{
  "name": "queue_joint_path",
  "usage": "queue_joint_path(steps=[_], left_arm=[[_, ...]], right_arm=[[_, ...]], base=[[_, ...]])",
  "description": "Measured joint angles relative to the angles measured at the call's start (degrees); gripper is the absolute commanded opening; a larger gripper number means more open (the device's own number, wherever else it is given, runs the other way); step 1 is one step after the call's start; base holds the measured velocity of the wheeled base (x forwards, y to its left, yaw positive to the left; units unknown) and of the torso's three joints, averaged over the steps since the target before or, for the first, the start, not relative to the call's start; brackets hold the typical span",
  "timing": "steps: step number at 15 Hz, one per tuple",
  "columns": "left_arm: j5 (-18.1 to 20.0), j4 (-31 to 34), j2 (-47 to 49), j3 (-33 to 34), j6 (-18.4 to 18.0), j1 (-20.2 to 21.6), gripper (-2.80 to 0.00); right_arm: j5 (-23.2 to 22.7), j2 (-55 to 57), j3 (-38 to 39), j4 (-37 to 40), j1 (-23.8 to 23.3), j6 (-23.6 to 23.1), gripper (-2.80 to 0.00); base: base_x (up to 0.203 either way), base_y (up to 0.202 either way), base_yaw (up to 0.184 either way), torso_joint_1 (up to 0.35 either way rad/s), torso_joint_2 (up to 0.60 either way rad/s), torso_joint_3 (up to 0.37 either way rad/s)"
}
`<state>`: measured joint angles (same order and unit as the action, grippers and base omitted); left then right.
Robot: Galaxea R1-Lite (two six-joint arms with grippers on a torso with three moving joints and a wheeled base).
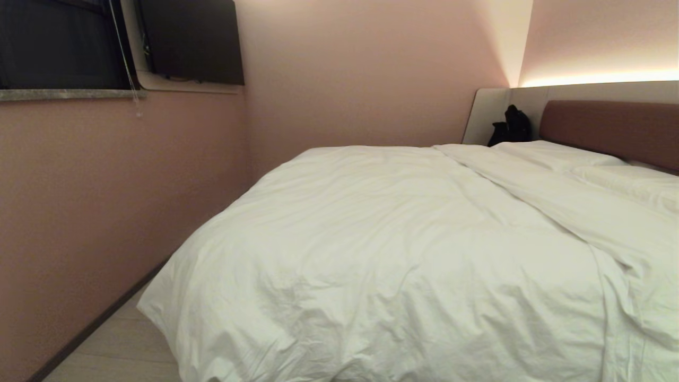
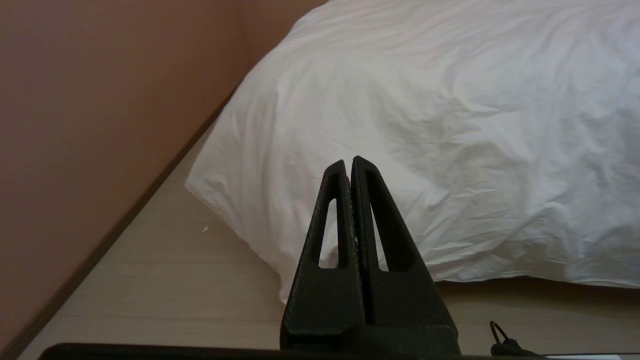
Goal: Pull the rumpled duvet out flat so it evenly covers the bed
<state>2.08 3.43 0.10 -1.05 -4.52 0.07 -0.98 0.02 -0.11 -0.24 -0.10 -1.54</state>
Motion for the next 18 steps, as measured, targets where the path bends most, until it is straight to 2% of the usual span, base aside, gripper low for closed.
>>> queue_joint_path(steps=[18], left_arm=[[0.03,-0.04,0.0,0.0,-0.08,0.0,-2.8]], right_arm=[[0.04,0.0,-0.02,0.0,0.0,-0.02,-2.8]], base=[[0.0,0.195,-0.001,0.002,0.0,0.002]])
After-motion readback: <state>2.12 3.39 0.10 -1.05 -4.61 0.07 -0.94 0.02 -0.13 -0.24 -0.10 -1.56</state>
